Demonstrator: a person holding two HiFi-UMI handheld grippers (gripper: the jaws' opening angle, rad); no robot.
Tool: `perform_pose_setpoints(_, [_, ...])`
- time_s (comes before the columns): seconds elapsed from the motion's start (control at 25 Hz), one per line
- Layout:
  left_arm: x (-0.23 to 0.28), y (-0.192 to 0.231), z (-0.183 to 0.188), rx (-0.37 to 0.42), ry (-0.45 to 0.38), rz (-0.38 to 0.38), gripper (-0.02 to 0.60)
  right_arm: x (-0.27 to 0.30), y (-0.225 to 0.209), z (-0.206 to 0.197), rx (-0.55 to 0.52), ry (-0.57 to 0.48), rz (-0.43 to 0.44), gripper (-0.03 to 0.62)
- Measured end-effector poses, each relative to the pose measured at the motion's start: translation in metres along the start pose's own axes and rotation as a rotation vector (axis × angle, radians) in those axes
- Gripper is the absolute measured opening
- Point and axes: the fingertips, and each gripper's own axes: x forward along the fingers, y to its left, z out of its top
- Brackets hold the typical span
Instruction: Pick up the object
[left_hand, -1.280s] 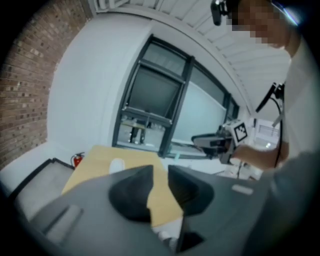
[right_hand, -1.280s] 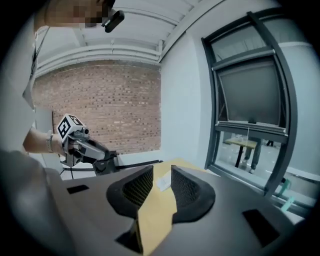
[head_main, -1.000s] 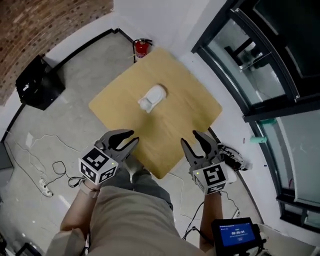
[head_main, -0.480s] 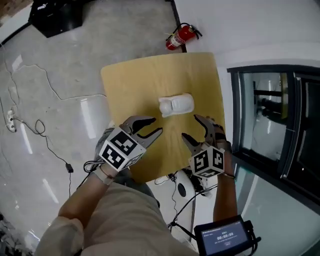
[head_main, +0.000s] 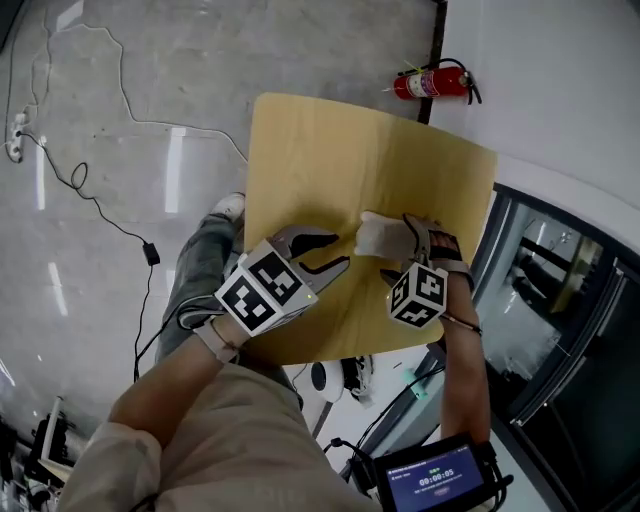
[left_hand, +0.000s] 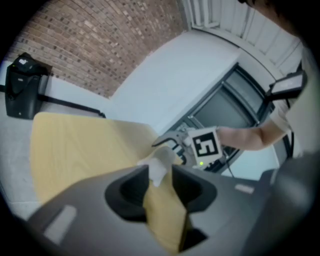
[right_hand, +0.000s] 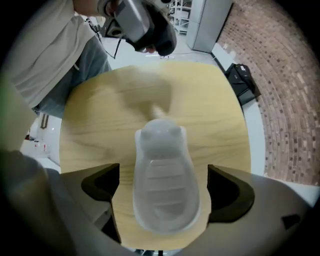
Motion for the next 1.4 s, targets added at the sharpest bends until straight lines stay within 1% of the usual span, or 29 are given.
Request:
perform_pose_setpoints(0.16, [0.007,0.003,-0.004,-0.018,-0.006,-0.005,0.131,0.036,0.006,-0.004,-0.103,0.061,0.068,0.522])
perform_pose_setpoints(0.24, [0.007,0.002,-0.006,-0.027,-0.006,-0.009,0.130,0.040,0.008,-0.002,-0.122,0.079,0.099,0.522])
perform_pose_setpoints(0.32, [0.008,0.001,-0.009,-0.030,-0.006,-0.011,0.132,0.040,0.007,0.001,-0.119,0.063,0.112,0.522])
perform_pose_setpoints(0.48, [0.020,-0.001,-0.016,-0.036,-0.001,-0.002,0.130,0.043,0.010,-0.005,-0.105,0.017,0.095,0.523])
perform_pose_setpoints(0.72, [0.018,0.000,-0.028,-0.033,0.026,0.000,0.130,0.046,0.016,-0.003,-0.091,0.057,0.074,0.500])
perform_pose_setpoints(0.8, [0.016,0.001,-0.028,-0.029,0.037,0.000,0.130,0.043,0.017,-0.004,-0.067,0.055,0.066,0.495])
perform_pose_setpoints(0.84, [0.016,0.001,-0.027,-0.027,0.040,0.002,0.130,0.041,0.018,-0.004,-0.034,0.037,0.061,0.495])
perform_pose_setpoints(0.88, [0.016,0.001,-0.027,-0.025,0.041,0.005,0.130,0.038,0.018,-0.002,0.021,0.003,0.059,0.495])
perform_pose_setpoints(1.0, [0.012,0.008,-0.028,-0.021,0.036,0.020,0.130,0.023,0.016,0.012,0.260,-0.155,0.056,0.495])
perform_pose_setpoints(1.08, [0.005,0.012,-0.026,-0.015,0.031,0.028,0.130,0.007,0.015,0.026,0.392,-0.250,0.045,0.495])
perform_pose_setpoints(1.16, [-0.008,0.013,-0.020,-0.002,0.026,0.026,0.130,-0.018,0.015,0.042,0.530,-0.367,0.034,0.495])
perform_pose_setpoints(1.28, [-0.025,0.005,0.005,0.032,-0.005,0.000,0.130,-0.073,0.003,0.066,0.772,-0.602,0.003,0.495])
perform_pose_setpoints(1.32, [-0.030,-0.001,0.016,0.048,-0.020,-0.015,0.131,-0.093,-0.001,0.072,0.865,-0.700,-0.001,0.495])
perform_pose_setpoints(1.4, [-0.040,-0.021,0.041,0.093,-0.039,-0.050,0.130,-0.136,-0.007,0.082,1.063,-0.932,0.021,0.495])
